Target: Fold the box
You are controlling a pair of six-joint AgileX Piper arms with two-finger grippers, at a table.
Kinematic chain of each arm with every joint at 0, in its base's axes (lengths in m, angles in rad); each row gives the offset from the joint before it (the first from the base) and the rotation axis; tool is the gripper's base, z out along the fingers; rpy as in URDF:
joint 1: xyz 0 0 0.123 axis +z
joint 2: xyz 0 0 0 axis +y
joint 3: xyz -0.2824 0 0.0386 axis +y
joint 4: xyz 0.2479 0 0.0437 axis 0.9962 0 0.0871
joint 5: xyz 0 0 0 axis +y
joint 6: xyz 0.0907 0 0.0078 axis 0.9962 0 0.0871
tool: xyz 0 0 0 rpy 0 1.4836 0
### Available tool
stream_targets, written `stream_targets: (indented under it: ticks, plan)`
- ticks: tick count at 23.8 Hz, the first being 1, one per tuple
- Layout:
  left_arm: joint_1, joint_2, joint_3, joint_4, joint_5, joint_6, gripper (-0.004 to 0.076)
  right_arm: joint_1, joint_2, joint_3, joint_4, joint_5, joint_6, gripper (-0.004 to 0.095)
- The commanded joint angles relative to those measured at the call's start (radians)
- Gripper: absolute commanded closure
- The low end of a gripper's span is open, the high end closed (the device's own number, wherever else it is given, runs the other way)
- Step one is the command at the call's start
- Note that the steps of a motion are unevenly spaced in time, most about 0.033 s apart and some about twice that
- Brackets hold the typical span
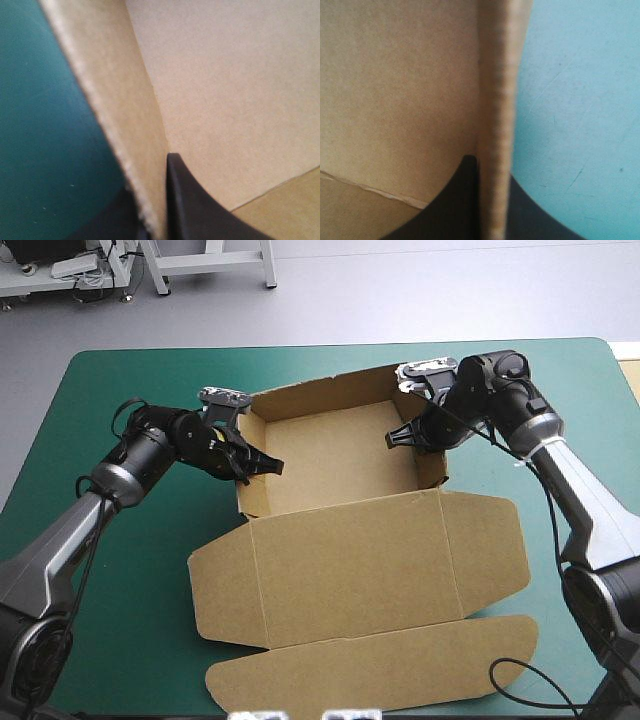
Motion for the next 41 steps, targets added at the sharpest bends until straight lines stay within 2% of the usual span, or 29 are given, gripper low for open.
stream_targets:
  ticks: [1,4,7,12,15,17,19,20,21,22,23,24,29,33,37,39,41]
  plan:
    - [-0.033,0.02,-0.084,0.067,0.055,0.056,0.0733,-0.002,0.007,-0.031,0.041,-0.002,-0.015,0.0925]
    - [-0.038,0.064,-0.124,0.129,0.144,0.054,0.0733,-0.002,0.065,-0.031,0.097,0.018,-0.012,0.0925]
    - [-0.038,0.085,-0.127,0.153,0.176,0.054,0.0733,-0.002,0.106,-0.031,0.114,0.018,-0.012,0.0925]
    - [-0.038,0.125,-0.127,0.185,0.18,0.054,0.0733,-0.002,0.133,-0.031,0.113,0.031,-0.023,0.0925]
    - [-0.038,0.131,-0.127,0.181,0.159,0.089,0.0706,-0.002,0.133,-0.031,0.105,0.049,-0.115,0.0914]
    - [-0.038,0.131,-0.128,0.186,0.163,0.098,0.0604,-0.002,0.133,-0.031,0.07,0.073,-0.132,0.0798]
    - [-0.036,0.131,-0.128,0.181,0.186,0.109,0.0477,-0.002,0.133,-0.031,0.056,0.08,-0.127,0.0629]
    - [-0.036,0.131,-0.128,0.181,0.199,0.109,0.0414,-0.002,0.133,-0.031,0.056,0.08,-0.125,0.0521]
    - [-0.036,0.131,-0.128,0.186,0.226,0.107,0.0255,-0.002,0.133,-0.031,0.062,0.08,-0.123,0.0303]
    - [-0.036,0.131,-0.128,0.195,0.241,0.094,0.0188,-0.002,0.133,-0.031,0.063,0.08,-0.115,0.019]
    - [-0.036,0.131,-0.128,0.209,0.267,0.081,0.0104,-0.002,0.133,-0.031,0.063,0.08,-0.093,0.0013]
    - [-0.036,0.131,-0.128,0.218,0.28,0.064,0.0089,-0.002,0.131,-0.031,0.063,0.08,-0.093,-0.0029]
    - [-0.036,0.083,-0.155,0.198,0.287,0.052,0.0089,-0.002,0.088,-0.045,0.063,0.08,-0.093,-0.0021]
    - [-0.036,-0.004,-0.265,0.132,0.294,0.052,0.0089,-0.002,-0.002,-0.131,0.083,0.08,-0.1,-0.0021]
    - [-0.038,-0.059,-0.33,0.141,0.345,0.068,0.0096,-0.002,-0.061,-0.166,0.083,0.08,-0.111,-0.0021]
    - [-0.038,-0.089,-0.341,0.159,0.403,0.144,0.0141,-0.002,-0.084,-0.167,0.083,0.08,-0.132,-0.0021]
    - [-0.038,-0.139,-0.326,0.184,0.403,0.169,0.0243,-0.002,-0.099,-0.167,0.083,0.08,-0.136,-0.0021]
